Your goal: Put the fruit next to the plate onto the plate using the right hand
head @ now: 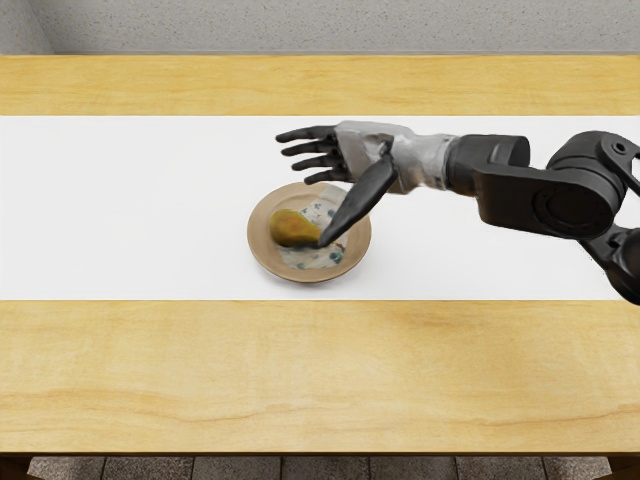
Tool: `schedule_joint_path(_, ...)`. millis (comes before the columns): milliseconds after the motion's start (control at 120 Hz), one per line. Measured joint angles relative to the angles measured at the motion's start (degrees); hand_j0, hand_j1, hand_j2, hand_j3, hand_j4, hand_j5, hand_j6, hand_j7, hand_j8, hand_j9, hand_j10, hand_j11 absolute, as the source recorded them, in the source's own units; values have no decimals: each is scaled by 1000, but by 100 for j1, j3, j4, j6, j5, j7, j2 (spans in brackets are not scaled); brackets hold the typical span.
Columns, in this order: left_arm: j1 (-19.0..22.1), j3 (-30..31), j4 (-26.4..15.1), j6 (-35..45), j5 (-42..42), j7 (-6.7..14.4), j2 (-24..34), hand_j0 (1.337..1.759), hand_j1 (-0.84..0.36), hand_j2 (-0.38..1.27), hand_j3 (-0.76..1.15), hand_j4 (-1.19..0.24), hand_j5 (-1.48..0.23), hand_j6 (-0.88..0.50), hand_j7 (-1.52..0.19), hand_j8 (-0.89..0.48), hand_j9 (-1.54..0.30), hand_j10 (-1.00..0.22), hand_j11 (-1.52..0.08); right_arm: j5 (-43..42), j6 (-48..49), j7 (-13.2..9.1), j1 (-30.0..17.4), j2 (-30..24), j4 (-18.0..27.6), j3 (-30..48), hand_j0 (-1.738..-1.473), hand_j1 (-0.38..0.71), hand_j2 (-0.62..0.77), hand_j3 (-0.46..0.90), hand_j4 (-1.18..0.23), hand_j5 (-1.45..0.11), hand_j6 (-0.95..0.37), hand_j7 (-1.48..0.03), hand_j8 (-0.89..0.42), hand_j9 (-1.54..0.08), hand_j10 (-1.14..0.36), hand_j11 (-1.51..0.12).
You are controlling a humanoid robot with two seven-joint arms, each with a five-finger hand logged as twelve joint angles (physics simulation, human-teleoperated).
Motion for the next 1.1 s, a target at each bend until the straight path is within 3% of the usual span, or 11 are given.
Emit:
schedule_joint_path(92, 0, 0, 0, 1, 1, 0, 0, 1658, 344, 1, 0, -4, -5, -4, -5, -4, -5, -4, -5, 567, 1076, 0, -560, 7, -8, 657, -1658, -263, 23, 0, -89, -120, -65, -117, -63, -119, -70, -117)
schedule_joint_path(200, 0, 0, 0, 0, 1, 0, 0, 1658, 344, 1, 0, -4, -5, -4, -5, -4, -5, -4, -5, 885, 1629, 0, -1264, 21, -8, 1385, -1658, -289, 12, 0, -61, -82, -46, -80, -45, -81, -49, -80)
schedule_joint_path(408, 0, 0, 0, 0, 0, 0, 0, 1658, 344, 1, 0, -4, -5, -4, -5, -4, -5, -4, -5, 1084, 1891, 0, -2190, -62, -13, 2533, -1658, -312, 2, 0, -34, -46, -29, -45, -29, -46, -30, -45)
schedule_joint_path(642, -236, -7, -8, -8, 1, 0, 0, 1658, 344, 1, 0, -4, -5, -4, -5, -4, -5, -4, -5, 1501, 1927, 0, -3119, -567, -138, 3540, -1658, -323, -1, 0, -23, -30, -21, -30, -21, -30, -21, -30)
schedule_joint_path(833, -237, -2, -9, -9, 2, 0, 0, 1658, 344, 1, 0, -4, -5, -4, -5, -4, -5, -4, -5, 1586, 1931, 0, -3634, -651, -509, 4230, -1658, -327, -2, 0, -19, -25, -18, -25, -18, -25, -18, -25)
schedule_joint_path(1100, -237, -1, -9, -9, 3, 0, 0, 1658, 344, 1, 0, -4, -5, -4, -5, -4, -5, -4, -5, 1829, 1931, 0, -3831, -753, -915, 4548, -1658, -329, -2, 0, -17, -23, -16, -23, -16, -23, -17, -23)
